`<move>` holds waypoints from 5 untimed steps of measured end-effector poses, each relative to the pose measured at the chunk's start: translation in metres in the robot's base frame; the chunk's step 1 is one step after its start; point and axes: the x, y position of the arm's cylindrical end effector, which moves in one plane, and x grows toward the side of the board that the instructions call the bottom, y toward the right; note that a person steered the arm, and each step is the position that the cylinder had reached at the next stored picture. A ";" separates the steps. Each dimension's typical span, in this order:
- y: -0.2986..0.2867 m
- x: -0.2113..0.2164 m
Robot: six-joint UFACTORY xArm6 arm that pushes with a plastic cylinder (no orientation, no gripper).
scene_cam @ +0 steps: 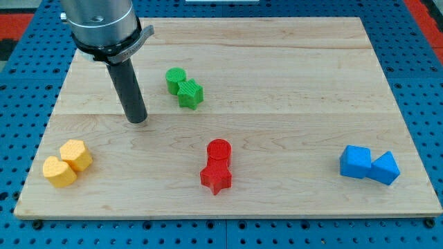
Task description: Move the green circle diagonally left of the green star
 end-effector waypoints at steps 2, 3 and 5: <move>0.004 0.000; 0.004 0.000; 0.006 0.000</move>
